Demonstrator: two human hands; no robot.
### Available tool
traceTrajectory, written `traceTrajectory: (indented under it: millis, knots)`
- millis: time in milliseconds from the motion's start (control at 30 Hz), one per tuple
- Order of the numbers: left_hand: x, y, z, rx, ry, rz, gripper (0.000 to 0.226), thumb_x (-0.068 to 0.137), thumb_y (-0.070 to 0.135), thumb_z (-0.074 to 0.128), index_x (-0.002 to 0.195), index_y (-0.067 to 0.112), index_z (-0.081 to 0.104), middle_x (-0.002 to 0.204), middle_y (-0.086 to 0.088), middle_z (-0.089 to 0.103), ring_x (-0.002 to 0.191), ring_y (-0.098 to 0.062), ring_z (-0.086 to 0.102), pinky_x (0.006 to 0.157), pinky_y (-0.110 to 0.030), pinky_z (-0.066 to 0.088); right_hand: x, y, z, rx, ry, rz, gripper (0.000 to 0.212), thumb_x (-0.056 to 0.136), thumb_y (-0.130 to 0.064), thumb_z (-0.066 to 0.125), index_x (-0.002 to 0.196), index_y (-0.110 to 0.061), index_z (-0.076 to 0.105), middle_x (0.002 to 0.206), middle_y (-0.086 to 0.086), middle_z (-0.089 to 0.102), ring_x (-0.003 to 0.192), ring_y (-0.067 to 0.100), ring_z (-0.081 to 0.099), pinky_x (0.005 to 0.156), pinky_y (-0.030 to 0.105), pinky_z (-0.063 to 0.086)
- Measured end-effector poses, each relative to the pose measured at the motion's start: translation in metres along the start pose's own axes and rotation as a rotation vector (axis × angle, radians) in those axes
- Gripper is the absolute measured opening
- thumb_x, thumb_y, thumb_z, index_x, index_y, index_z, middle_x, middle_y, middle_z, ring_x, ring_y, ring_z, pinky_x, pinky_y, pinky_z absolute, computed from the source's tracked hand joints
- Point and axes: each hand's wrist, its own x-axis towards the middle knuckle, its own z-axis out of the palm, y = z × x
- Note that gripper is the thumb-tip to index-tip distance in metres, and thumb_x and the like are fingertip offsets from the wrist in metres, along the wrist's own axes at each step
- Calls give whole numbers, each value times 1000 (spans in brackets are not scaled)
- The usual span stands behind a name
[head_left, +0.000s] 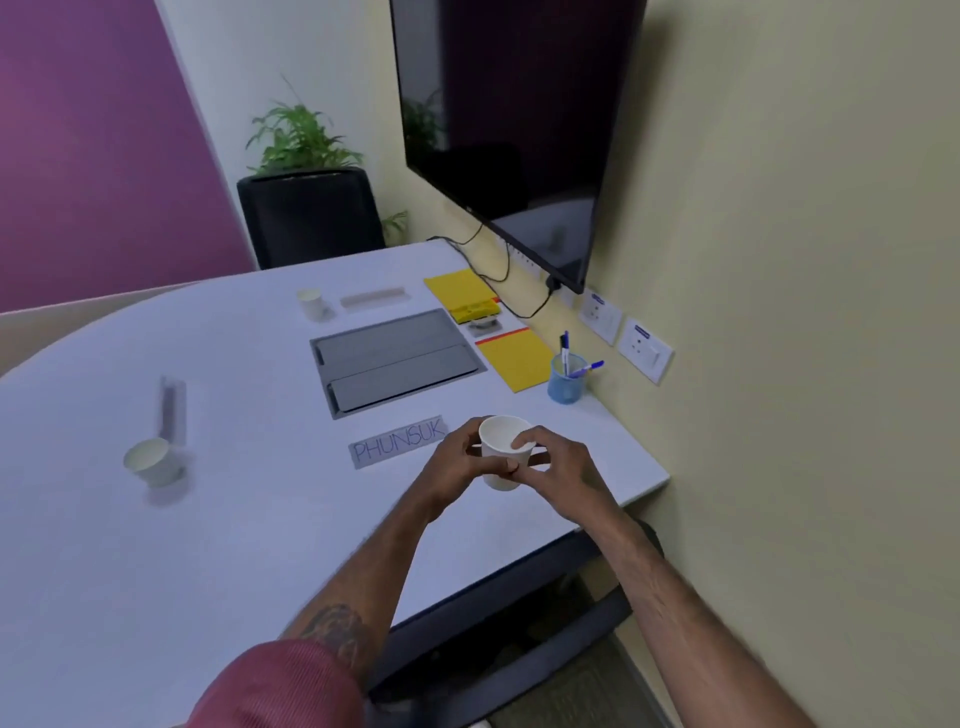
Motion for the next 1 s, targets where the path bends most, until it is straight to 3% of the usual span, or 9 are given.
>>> traceTrajectory:
  millis: [100, 200, 267, 333, 433, 600, 800, 1000]
  knots:
    - [36, -18, -11, -10, 26, -14, 59, 70, 24, 79, 125, 23, 60, 120, 2, 69, 112, -19, 64, 98, -42, 52, 41, 19, 5, -47, -63, -15, 26, 82, -38, 77, 90, -43, 53, 106, -18, 63, 87, -11, 65, 56, 8, 47]
    - [66, -38, -22, -46, 31, -62, 62, 70, 28, 78, 128, 23, 58, 121, 0, 68, 107, -14, 67, 88, -30, 55, 79, 38, 13, -129, -118, -45, 25, 87, -31, 73, 96, -40, 52, 116, -8, 65, 93, 1, 66, 62, 8, 47]
    - [91, -62, -33, -68, 81, -130, 63, 71, 32, 76, 130, 23, 56, 122, 0, 67, 108, -13, 66, 83, -22, 52, 115, 59, 24, -164, -143, -51, 22, 88, -27, 72, 100, -33, 54, 117, -3, 66, 95, 7, 66, 71, 21, 53]
    - [101, -83, -37, -14, 149, -173, 58, 76, 33, 76, 130, 24, 57, 126, 0, 64, 117, -16, 61, 91, -26, 48, 133, 73, 29, -213, -149, -35, 18, 89, -27, 70, 98, -29, 54, 113, 0, 66, 95, 12, 65, 75, 32, 55]
    - [119, -128, -42, 291, 258, -242, 57, 86, 41, 72, 137, 26, 52, 140, 3, 54, 128, -13, 49, 103, -30, 37, 164, 99, 42, -276, -176, -11, 15, 90, -27, 69, 93, -24, 54, 106, 5, 65, 96, 20, 63, 76, 34, 52]
    - [138, -193, -29, 753, 230, -287, 72, 95, 59, 45, 153, 21, 28, 163, -5, 22, 150, -20, 16, 120, -40, 21, 207, 136, 65, -407, -203, -18, 23, 97, -30, 58, 110, -12, 60, 113, 11, 63, 104, 31, 60, 81, 37, 49]
    - [154, -251, -11, 1039, 241, -369, 83, 95, 69, 22, 158, 19, 0, 166, -6, -10, 153, -22, -11, 123, -51, 6, 243, 170, 86, -468, -211, -54, 26, 98, -29, 55, 113, -9, 63, 116, 13, 60, 106, 33, 59, 82, 38, 48]
    - [161, -278, 2, 1148, 276, -395, 82, 93, 72, 8, 157, 23, -4, 165, -4, -15, 152, -21, -15, 121, -54, -2, 265, 187, 102, -512, -216, -80, 26, 98, -29, 56, 112, -8, 63, 115, 14, 59, 105, 34, 58, 81, 39, 49]
